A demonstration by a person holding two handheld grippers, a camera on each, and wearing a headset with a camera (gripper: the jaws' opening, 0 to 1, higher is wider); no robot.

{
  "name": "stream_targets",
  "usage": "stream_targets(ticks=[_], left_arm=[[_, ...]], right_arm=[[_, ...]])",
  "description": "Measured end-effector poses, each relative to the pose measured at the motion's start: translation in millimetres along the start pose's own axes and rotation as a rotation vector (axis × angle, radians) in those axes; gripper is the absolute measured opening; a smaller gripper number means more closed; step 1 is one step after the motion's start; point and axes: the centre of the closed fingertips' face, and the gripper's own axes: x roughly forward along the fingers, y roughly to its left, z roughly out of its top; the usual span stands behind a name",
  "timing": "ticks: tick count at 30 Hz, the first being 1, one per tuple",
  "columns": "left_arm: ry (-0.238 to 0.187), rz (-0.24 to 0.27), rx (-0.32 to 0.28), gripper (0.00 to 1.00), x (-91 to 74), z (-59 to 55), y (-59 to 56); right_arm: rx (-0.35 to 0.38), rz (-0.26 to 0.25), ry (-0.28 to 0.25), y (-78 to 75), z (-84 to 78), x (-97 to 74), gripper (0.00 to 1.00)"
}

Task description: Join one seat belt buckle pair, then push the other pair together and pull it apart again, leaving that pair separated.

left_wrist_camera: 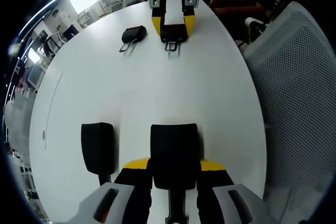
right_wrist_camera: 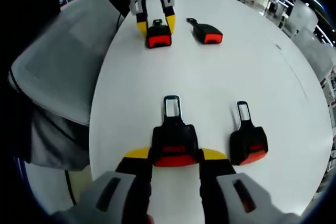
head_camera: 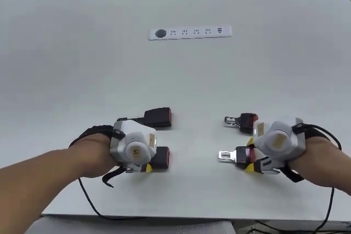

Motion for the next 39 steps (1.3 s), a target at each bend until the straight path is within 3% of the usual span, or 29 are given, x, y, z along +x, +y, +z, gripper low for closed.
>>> stream_targets(ticks=[9,14,23,25,26,33,39], left_arm=[[0.003,-0.013,-0.006,0.33,1.1,-0.7,-0.1],[0.001,-0.018,-0.011,0.33,1.2,-0.9,-0.5],[-0.005,-0.021,-0.011,0.33,1.6,-0.8,-0.7],[-0.005,-0.020,-0.014,0.33,1.7,-0.9,-0.7],[-0.007,-0.019,-0.016,0.33,1.6,-0.6,-0.5],[-0.007,-0.021,-0.024,0.33,2.3,-0.4,-0.8],[-0.010,-0.023,-0.025,0.33,2.7,-0.3,-0.7]], right_arm=[[0.025,0.028,-0.081,10.2,45.4,21.3,0.35],[-0.016,0.035,-0.092,12.9,72.1,35.7,0.35],[-0.041,0.037,-0.110,25.2,105.3,52.4,0.35],[-0.040,0.032,-0.108,25.1,109.5,54.7,0.35],[-0.096,0.006,-0.070,19.3,106.7,54.6,0.35],[-0.050,0.019,-0.089,17.5,108.8,52.3,0.35],[-0.074,0.014,-0.104,19.8,118.4,58.2,0.35]])
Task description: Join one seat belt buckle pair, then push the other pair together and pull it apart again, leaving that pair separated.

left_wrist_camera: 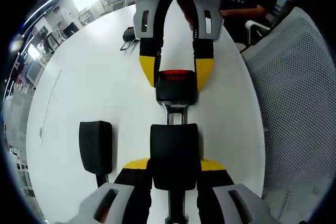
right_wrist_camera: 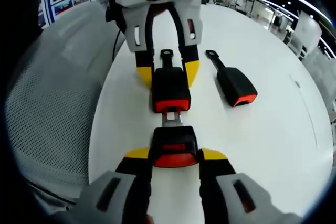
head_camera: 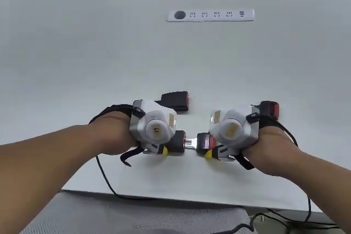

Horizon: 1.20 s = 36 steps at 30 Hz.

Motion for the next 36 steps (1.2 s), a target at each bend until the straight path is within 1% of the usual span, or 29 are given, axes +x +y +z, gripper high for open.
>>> stream_targets(ticks=[1,2,6,10,13,15,18,19,22,25,26,27,28,32,36], left_arm=[[-0.003,-0.001,0.002,0.33,0.3,0.0,0.0],[-0.003,-0.001,0.003,0.33,0.0,-0.1,-0.3],[-0.013,-0.003,-0.003,0.33,0.0,0.3,-0.1],[-0.017,-0.005,0.001,0.33,0.0,0.8,-0.5],[-0.015,-0.012,0.001,0.33,0.5,0.7,0.0],[-0.013,-0.013,-0.015,0.33,0.3,0.3,0.0],[-0.019,-0.009,-0.033,0.33,0.3,-0.9,0.4],[-0.021,-0.008,-0.029,0.33,0.2,-0.9,0.3],[-0.025,-0.004,-0.038,0.33,-0.2,-1.3,0.4],[-0.029,-0.007,-0.030,0.33,-0.5,-0.6,0.1],[-0.023,-0.014,-0.020,0.33,0.0,-0.2,-0.7],[-0.018,-0.006,-0.026,0.33,-0.7,-1.0,0.7],[-0.020,-0.012,-0.022,0.33,-0.6,-0.8,-0.4],[-0.029,-0.015,-0.020,0.33,-0.5,-1.1,-1.1],[-0.038,-0.015,-0.024,0.33,-0.8,-1.2,-0.2]], right_arm=[[-0.005,0.000,-0.007,-0.3,2.5,1.5,0.35],[-0.012,-0.001,0.014,-1.0,-0.3,2.2,0.35],[-0.009,0.007,-0.010,-1.8,0.2,1.3,0.34],[-0.006,0.007,-0.014,-1.5,1.7,2.3,0.34],[-0.009,0.016,-0.006,-2.7,5.4,4.6,0.33],[-0.015,0.017,-0.002,-2.6,7.6,5.9,0.33],[-0.010,0.021,-0.014,-1.5,12.9,8.6,0.33],[-0.006,0.023,-0.018,-0.9,14.9,10.2,0.33],[-0.012,0.021,-0.011,-1.7,17.3,13.1,0.33],[-0.005,0.029,-0.020,-1.9,18.9,13.8,0.33],[-0.002,0.035,-0.036,-1.1,22.7,14.5,0.33],[-0.016,0.037,-0.029,-0.9,24.0,14.9,0.33],[-0.016,0.035,-0.022,-0.6,23.6,13.1,0.33],[-0.019,0.043,-0.024,-0.9,22.6,12.5,0.33],[-0.011,0.031,-0.003,-0.1,21.1,12.3,0.33]])
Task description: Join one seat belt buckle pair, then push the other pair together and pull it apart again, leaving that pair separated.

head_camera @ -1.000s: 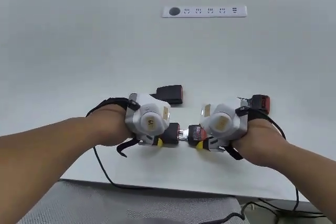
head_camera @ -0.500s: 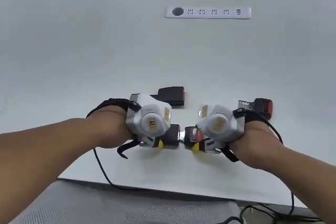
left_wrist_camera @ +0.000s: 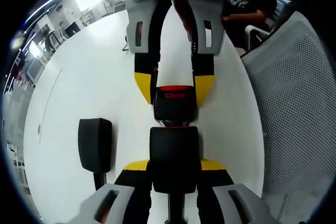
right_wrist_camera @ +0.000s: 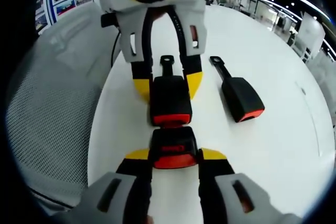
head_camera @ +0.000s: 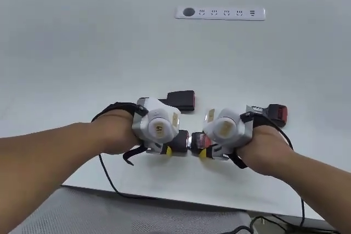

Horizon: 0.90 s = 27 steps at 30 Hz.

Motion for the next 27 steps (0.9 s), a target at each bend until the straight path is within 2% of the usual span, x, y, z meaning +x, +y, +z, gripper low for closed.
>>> stream_targets(ticks=[2,5,6,13,18,22,24,26,27], left_arm=[[-0.017,0.001,-0.007,0.33,-0.7,-0.6,1.0],[-0.053,0.016,-0.015,0.32,-2.2,-0.6,1.0],[-0.057,0.020,-0.023,0.32,-2.0,-0.9,1.6],[-0.062,0.007,-0.028,0.32,-1.2,0.2,2.7],[-0.053,0.007,-0.035,0.33,-1.0,-0.1,3.6],[-0.031,0.013,-0.035,0.34,-0.5,1.2,2.5],[-0.027,0.024,-0.059,0.35,-0.7,-0.3,3.1],[-0.021,0.034,-0.070,0.35,-1.0,-0.5,3.3],[0.015,0.021,-0.046,0.35,-3.2,-3.5,1.2]], right_arm=[[-0.026,-0.005,0.030,-0.1,-2.1,-0.9,0.33],[-0.019,-0.007,0.016,-1.3,-5.5,-1.1,0.33],[0.006,-0.010,-0.002,-1.9,-6.5,-1.7,0.33],[0.005,-0.018,-0.012,-1.9,-6.2,-1.3,0.33],[0.004,-0.022,-0.017,-2.6,-6.6,-1.4,0.34],[-0.002,-0.026,-0.009,-2.5,-5.7,-0.9,0.35],[-0.004,-0.032,-0.001,-2.4,-5.7,-0.7,0.35],[0.004,-0.069,0.027,-6.5,-11.0,-1.5,0.38],[0.003,-0.056,0.010,-3.6,-8.8,-1.5,0.38]])
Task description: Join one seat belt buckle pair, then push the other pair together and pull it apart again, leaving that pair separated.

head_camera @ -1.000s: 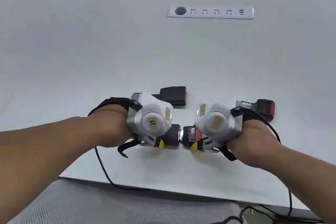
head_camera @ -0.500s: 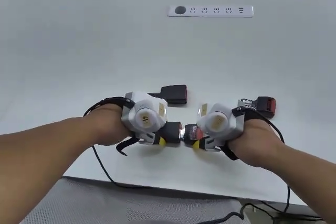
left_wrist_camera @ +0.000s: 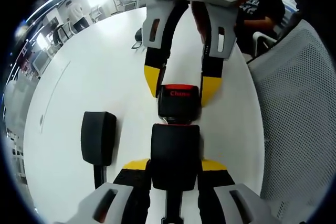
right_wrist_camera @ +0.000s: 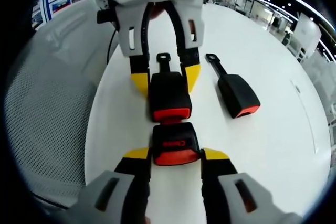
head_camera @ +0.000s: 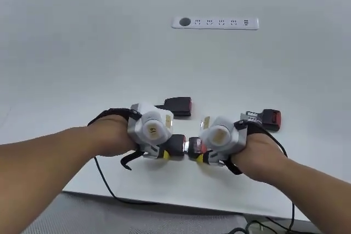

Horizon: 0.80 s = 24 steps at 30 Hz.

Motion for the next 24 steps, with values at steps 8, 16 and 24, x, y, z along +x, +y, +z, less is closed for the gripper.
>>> stream_targets(ticks=[8,16,24], left_arm=[[-0.049,0.027,0.036,0.38,-30.1,20.1,5.4],[-0.060,0.079,0.015,0.44,-44.8,24.4,45.6],[-0.052,0.106,0.054,0.48,-34.1,31.8,83.5]], right_arm=[[0.006,0.027,-0.060,8.9,15.8,-22.9,0.36],[0.004,-0.039,-0.083,-21.2,4.3,-55.4,0.36],[0.048,-0.119,0.003,-76.0,-67.4,-88.5,0.36]])
